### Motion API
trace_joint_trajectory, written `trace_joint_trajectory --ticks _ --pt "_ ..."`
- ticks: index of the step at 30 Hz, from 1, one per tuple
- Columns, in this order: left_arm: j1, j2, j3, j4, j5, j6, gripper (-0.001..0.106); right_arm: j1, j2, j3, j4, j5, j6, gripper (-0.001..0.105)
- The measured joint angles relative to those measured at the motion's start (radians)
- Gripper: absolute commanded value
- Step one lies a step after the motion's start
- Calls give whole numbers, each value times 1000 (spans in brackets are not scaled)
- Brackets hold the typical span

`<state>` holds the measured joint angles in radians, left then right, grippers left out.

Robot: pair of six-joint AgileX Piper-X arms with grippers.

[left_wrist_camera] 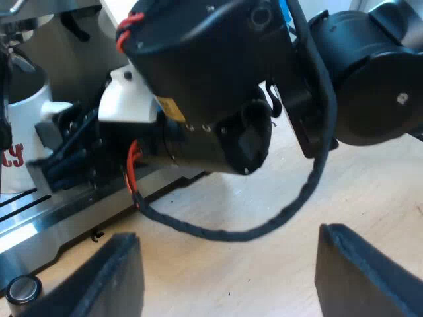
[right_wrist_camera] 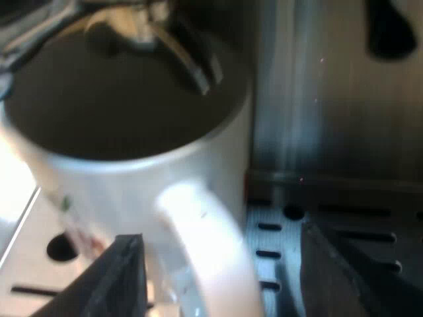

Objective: Place mug into machine

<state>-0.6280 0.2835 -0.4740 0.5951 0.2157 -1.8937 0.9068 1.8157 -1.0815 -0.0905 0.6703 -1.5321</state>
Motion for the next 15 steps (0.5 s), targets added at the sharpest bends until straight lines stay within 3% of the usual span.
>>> trace_joint_trajectory --ticks 8,15 --pt "0 0 0 0 0 0 58 17 -66 0 159 8 1 54" --pt "0 0 -51 0 -31 0 58 49 -196 0 322 8 -1 54"
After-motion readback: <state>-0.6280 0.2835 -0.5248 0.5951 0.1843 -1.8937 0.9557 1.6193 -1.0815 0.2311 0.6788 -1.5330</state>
